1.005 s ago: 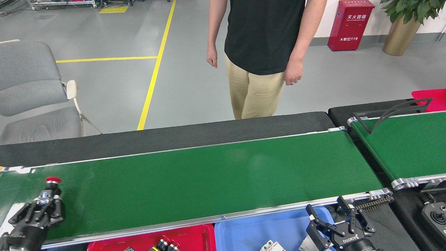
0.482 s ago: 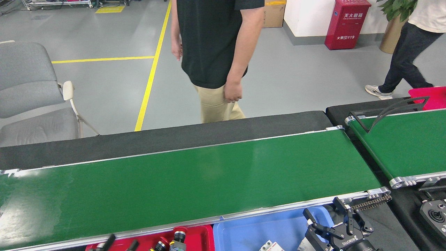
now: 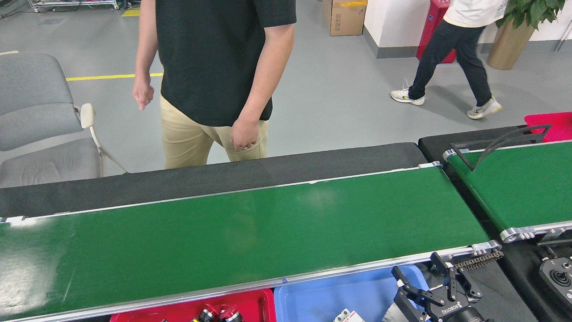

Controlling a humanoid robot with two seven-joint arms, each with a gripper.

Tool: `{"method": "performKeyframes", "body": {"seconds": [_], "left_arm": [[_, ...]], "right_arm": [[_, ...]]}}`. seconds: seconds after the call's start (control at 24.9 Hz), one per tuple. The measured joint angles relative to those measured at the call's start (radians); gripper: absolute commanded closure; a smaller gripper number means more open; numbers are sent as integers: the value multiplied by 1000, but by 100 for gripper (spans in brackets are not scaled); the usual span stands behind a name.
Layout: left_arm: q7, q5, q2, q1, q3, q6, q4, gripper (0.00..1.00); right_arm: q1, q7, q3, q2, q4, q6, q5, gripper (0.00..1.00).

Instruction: Pick switch part from conveyor to tray

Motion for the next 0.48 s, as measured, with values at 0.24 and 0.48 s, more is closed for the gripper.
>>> {"method": "performKeyframes", "body": {"seconds": [0.24,0.48], "left_arm": [[1,0,4,-3,-11,-9,0,0],[1,0,8,-2,-4,-10,0,0]], "right_arm": [[-1,0,-3,1,1,2,0,1],[2,0,-66,33,0,21,1,1]]}}
